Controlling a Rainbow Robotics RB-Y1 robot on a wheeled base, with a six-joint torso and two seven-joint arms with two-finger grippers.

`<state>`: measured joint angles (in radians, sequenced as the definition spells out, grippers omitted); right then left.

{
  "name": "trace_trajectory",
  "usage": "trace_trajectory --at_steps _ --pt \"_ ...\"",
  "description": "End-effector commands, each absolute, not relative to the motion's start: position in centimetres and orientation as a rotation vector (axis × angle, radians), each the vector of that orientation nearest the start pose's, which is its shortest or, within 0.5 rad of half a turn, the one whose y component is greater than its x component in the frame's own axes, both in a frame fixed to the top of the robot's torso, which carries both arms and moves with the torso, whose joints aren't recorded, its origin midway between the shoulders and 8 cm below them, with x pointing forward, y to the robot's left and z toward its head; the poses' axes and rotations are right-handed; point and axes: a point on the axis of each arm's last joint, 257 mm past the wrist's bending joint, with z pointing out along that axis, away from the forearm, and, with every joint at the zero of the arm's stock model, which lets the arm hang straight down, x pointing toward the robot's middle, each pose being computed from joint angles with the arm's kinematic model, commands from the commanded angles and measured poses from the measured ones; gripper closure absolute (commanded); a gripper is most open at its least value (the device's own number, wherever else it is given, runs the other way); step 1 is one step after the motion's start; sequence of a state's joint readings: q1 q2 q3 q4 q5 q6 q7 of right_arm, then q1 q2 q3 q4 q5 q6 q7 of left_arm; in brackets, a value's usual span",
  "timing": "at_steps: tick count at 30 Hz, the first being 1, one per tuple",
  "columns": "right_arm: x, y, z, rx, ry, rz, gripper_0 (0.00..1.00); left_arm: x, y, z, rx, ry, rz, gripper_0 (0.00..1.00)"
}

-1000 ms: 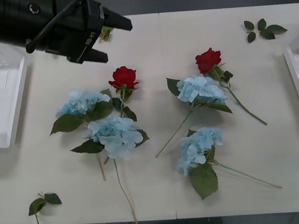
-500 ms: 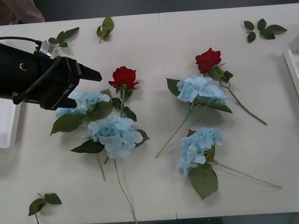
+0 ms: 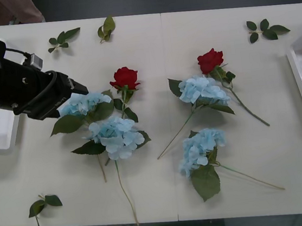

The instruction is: Put the red flowers into the right box and the blue flowers into the left box

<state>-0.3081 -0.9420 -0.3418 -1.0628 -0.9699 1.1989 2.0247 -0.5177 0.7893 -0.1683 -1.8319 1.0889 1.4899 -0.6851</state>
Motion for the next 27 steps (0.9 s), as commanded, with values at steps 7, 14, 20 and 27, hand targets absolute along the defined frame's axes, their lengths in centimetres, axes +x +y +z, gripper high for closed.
trace_trajectory --at_steps 7,14,20,27 --pt "47.8 -56.1 -18.3 -0.135 2.468 -0.062 0.00 48.2 22.5 -20.2 -0.428 2.656 -0.466 0.00" --pt "48.9 -52.0 -14.2 -0.262 2.483 -0.017 0.00 49.1 22.0 -22.1 -0.386 2.683 -0.370 0.00" --pt "50.4 -48.1 -11.3 -0.394 2.493 0.014 0.00 49.8 21.4 -23.4 -0.398 2.695 -0.354 0.00" --pt "53.5 -41.4 -9.8 -0.581 2.450 0.052 0.00 50.5 21.2 -24.7 -0.388 2.718 -0.312 0.00"
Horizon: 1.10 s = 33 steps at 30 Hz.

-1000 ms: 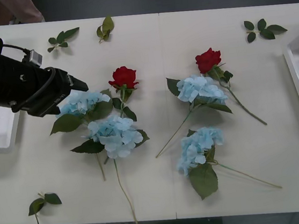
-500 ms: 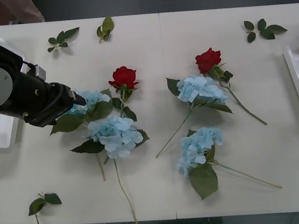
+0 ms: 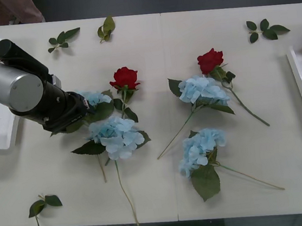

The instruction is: Put the red flowers into the right box and the blue flowers into the left box

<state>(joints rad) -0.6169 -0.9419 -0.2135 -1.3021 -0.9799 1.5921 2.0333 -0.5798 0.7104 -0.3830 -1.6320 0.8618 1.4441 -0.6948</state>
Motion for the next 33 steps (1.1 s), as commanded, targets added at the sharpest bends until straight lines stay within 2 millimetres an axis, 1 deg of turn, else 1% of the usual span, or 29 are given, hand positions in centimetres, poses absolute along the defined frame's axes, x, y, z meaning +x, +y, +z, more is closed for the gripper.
trace_trajectory --at_steps 1,6,8,9,10,12,16,20,25,28,33 --pt "53.8 -40.7 -9.6 -0.594 2.440 0.056 0.00 50.7 21.3 -24.8 -0.391 2.718 -0.308 0.00" --pt "55.7 -35.8 -10.5 -0.689 2.390 0.104 0.00 51.4 21.1 -25.8 -0.404 2.725 -0.295 0.00" --pt "56.1 -34.5 -11.0 -0.705 2.380 0.118 0.00 51.6 21.0 -26.0 -0.401 2.729 -0.284 0.00" --pt "56.5 -33.6 -11.6 -0.716 2.372 0.123 0.00 51.8 21.1 -26.3 -0.403 2.736 -0.267 0.00" --pt "56.7 -33.1 -11.7 -0.722 2.366 0.123 0.00 51.8 21.1 -26.4 -0.400 2.739 -0.258 0.00" --pt "57.3 -31.7 -12.6 -0.731 2.356 0.125 0.00 52.0 21.1 -27.0 -0.388 2.746 -0.228 0.00" --pt "57.9 -30.2 -13.9 -0.738 2.353 0.115 0.00 52.4 21.1 -27.7 -0.384 2.749 -0.203 0.00" --pt "58.5 -28.9 -15.7 -0.768 2.364 0.061 0.00 52.7 21.0 -28.6 -0.369 2.750 -0.175 0.00" --pt "58.8 -27.5 -17.7 -0.805 2.380 -0.005 0.00 52.3 21.2 -29.6 -0.340 2.761 -0.127 0.00" --pt "59.0 -26.7 -18.8 -0.799 2.388 0.013 0.00 52.3 21.0 -29.7 -0.329 2.764 -0.119 0.00" --pt "59.4 -25.9 -20.5 -0.777 2.396 0.034 0.00 52.3 20.8 -30.2 -0.317 2.767 -0.114 0.00"
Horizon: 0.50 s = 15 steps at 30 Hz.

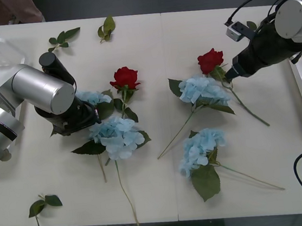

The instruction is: Put the red flowers into the right box and the blue flowers into the left box

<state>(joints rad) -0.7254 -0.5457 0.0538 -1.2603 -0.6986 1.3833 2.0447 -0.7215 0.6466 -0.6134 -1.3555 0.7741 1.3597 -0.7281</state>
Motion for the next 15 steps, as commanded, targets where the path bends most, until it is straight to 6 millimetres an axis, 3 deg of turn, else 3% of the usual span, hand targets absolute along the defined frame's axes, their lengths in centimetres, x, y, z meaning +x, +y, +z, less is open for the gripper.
trace_trajectory --at_steps 1,8,11,15 --pt "59.5 -25.9 -20.8 -0.776 2.398 0.035 0.00 52.3 20.8 -30.3 -0.313 2.766 -0.110 0.00" --pt "59.9 -26.0 -22.7 -0.760 2.413 0.015 0.00 53.0 20.3 -31.0 -0.321 2.757 -0.129 0.02" --pt "60.1 -26.1 -23.7 -0.758 2.419 0.002 0.00 53.1 20.1 -30.9 -0.313 2.757 -0.128 0.30" --pt "60.5 -26.2 -24.6 -0.767 2.412 -0.036 0.00 53.1 20.1 -30.9 -0.313 2.757 -0.128 0.93"
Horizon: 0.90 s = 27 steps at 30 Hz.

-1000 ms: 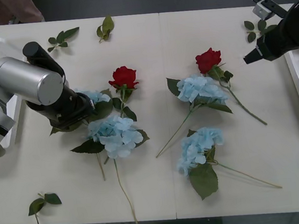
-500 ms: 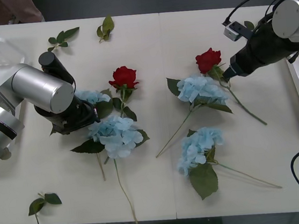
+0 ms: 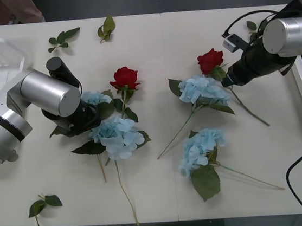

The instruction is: Put the red flowers into the right box and the blue flowers into the left box

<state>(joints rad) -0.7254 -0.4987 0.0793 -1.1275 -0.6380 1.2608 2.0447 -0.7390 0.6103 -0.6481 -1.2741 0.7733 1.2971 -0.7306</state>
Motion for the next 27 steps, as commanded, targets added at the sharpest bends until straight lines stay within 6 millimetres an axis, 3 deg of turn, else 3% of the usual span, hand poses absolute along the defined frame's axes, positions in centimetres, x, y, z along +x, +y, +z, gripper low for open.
trace_trajectory --at_steps 1,16,20,26,27 --pt "60.6 -26.2 -24.7 -0.768 2.407 -0.043 0.00 53.1 20.1 -30.9 -0.313 2.756 -0.127 0.99" --pt "61.4 -25.7 -27.1 -0.751 2.398 -0.073 0.00 54.8 21.2 -29.4 -0.278 2.686 -0.074 1.00" --pt "61.6 -25.7 -27.6 -0.763 2.389 -0.094 0.00 56.1 21.6 -27.4 -0.258 2.631 -0.078 1.00" --pt "61.7 -25.5 -28.0 -0.763 2.388 -0.101 0.00 58.5 22.0 -22.0 -0.178 2.489 -0.058 1.00" --pt "61.6 -25.4 -28.1 -0.762 2.388 -0.099 0.12 58.9 22.1 -20.8 -0.164 2.458 -0.054 1.00"
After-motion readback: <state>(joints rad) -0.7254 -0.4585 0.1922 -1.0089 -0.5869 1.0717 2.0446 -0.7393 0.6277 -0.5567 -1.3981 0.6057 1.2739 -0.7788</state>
